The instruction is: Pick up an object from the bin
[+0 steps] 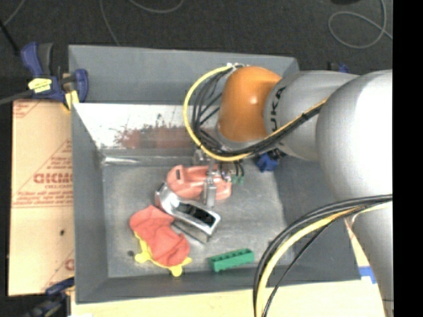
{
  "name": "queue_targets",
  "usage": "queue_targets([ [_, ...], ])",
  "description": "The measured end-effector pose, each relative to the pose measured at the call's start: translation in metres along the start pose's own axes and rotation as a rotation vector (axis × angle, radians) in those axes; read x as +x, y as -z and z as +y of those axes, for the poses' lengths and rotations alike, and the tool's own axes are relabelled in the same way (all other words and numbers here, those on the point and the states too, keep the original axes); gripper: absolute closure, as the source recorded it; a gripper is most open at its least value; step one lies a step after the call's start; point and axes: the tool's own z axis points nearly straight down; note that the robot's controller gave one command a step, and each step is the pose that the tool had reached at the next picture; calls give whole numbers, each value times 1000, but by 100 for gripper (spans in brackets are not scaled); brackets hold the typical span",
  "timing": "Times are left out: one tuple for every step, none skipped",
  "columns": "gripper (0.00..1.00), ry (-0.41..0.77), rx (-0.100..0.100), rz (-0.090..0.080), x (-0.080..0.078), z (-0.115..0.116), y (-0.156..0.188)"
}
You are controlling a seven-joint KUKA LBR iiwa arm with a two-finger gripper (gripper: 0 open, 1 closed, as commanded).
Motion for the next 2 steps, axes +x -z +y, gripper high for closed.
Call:
queue_targets([
  [0, -1, 3, -35, -1, -2, 17],
  [100, 1, 2, 10, -2, -1, 8],
])
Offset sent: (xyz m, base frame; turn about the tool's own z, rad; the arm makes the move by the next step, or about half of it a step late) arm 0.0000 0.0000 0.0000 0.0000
